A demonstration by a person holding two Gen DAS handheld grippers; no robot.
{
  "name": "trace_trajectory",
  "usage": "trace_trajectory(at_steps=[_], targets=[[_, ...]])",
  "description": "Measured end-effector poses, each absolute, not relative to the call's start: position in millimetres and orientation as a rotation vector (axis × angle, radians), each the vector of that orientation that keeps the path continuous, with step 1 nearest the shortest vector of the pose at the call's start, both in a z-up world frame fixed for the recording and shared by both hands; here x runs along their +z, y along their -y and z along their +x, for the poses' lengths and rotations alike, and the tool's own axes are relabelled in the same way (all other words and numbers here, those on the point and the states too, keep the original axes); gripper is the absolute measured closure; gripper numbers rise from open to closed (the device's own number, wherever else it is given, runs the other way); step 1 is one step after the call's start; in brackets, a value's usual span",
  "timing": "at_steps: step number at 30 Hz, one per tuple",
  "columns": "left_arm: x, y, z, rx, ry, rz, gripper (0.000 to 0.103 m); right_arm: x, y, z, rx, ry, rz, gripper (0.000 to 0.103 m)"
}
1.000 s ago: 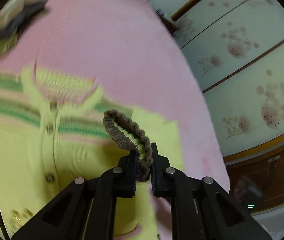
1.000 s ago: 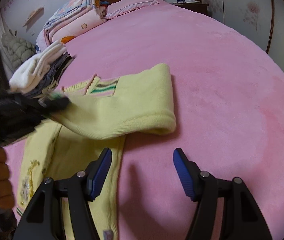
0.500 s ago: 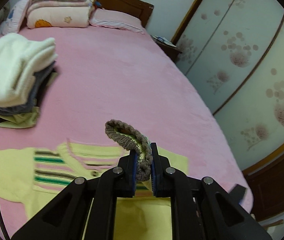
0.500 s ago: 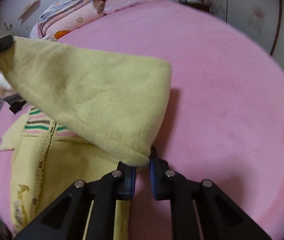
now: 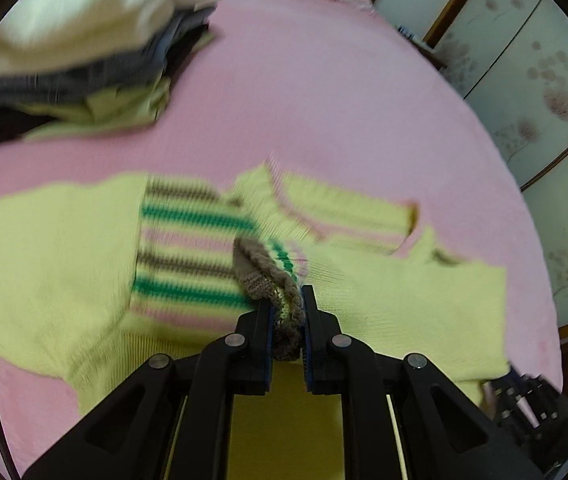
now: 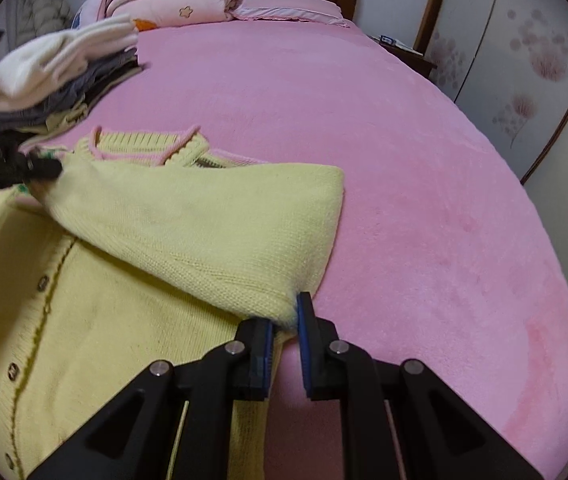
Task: Fold large clothes
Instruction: 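Grasp the folded sleeve cuff with the left tool and lay it across the body, then open the left tool, releasing the cuff on the cardigan front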
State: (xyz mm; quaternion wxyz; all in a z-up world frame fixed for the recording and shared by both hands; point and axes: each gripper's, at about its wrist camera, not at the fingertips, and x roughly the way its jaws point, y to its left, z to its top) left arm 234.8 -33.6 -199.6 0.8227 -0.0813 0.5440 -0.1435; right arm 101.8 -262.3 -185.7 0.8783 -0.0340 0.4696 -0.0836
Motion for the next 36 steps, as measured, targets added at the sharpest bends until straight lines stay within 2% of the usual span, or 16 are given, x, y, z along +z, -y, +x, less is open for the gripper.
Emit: trace_trajectory(at_steps=[9,12,15,17,18,21,27,29,30,32,33,36], targets=[[-206,23,222,-0.312,-1.155,-0.177,0.086,-186,255,106,-0.194,-1.004,-0.096,0.092],[-205,17,225,-0.314,-1.161,-0.16,0.078,-186,252,107,-0.197,-1.008,-0.087,0.091],[-197,19,226,-0.326,-1.171,-0.182,0.054,-182,256,105,-0.195,-1.015,-0.046,0.084],[-182,16,221,-0.274,-1.131,-0.173,0.026,-176,261,101,-0.189,-1.016,0.003,0.077],[-177,16,218,-0.26,-1.11,-0.167,0.024,-171,266,97,-0.176,-1.011,0.039,0.071],[-155,16,209,-0.276,-1.046,-0.164,0.024,-157,272,87,-0.162,-0.982,0.097,0.061],[-133,32,194,-0.297,-0.949,-0.123,0.026,-127,278,79,-0.127,-0.885,0.162,0.061],[-137,46,196,-0.311,-0.962,-0.1,0.043,-124,273,88,-0.122,-0.877,0.157,0.062],[-143,54,199,-0.323,-0.985,-0.099,0.047,-124,270,94,-0.113,-0.875,0.156,0.063],[-154,61,202,-0.334,-1.025,-0.104,0.063,-127,261,106,-0.092,-0.88,0.144,0.072],[-160,63,204,-0.328,-1.043,-0.101,0.064,-131,256,112,-0.081,-0.895,0.131,0.08],[-183,65,211,-0.276,-1.098,-0.08,0.066,-147,246,122,-0.08,-0.943,0.096,0.085]])
